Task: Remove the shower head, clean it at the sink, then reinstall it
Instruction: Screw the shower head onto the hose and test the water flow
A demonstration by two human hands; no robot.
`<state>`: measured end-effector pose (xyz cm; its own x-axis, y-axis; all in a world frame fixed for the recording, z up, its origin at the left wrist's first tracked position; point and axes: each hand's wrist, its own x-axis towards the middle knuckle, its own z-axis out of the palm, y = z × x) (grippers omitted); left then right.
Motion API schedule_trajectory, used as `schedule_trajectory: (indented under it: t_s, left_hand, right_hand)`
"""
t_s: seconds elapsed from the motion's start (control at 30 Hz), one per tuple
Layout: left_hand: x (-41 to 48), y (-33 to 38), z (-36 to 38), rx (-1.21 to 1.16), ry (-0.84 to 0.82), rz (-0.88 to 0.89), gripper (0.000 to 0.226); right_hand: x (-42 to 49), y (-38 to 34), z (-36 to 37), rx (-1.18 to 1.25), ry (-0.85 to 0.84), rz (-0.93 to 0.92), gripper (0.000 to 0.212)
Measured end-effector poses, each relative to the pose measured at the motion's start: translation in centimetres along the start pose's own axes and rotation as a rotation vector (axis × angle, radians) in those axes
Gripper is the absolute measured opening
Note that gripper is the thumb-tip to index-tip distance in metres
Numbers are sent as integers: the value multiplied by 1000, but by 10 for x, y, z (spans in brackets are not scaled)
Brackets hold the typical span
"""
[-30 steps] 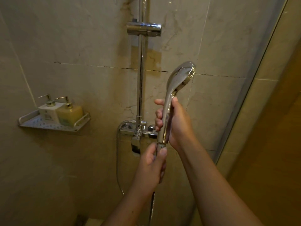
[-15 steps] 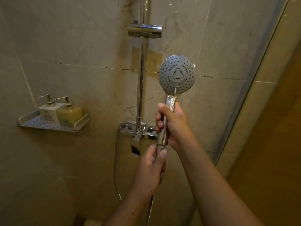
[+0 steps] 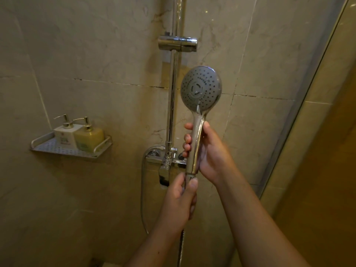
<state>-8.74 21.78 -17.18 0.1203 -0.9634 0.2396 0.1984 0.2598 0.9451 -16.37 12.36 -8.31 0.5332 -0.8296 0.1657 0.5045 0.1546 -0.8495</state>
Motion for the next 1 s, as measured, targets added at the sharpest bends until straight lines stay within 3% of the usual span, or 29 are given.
schedule_trajectory:
  t_s: [0.23, 0.47, 0.67, 0.87, 1.0]
  left_hand:
    - [0, 1, 0, -15, -18, 20, 12]
    - [-1, 4, 1, -11, -23, 21, 14]
    - [0, 0, -2, -4, -20, 19, 13]
    - [3, -3, 0, -12, -42, 28, 14]
    - [3, -3, 4, -15, -45, 27, 9]
  right_hand:
    - [0, 1, 6, -49, 8, -118, 28]
    - [1, -4, 10, -107, 51, -63, 18]
    - [-1, -9, 7, -24, -27, 47, 68]
    - [-4, -15, 2, -4, -54, 64, 55]
    - [-6, -12, 2, -48, 25, -35, 44]
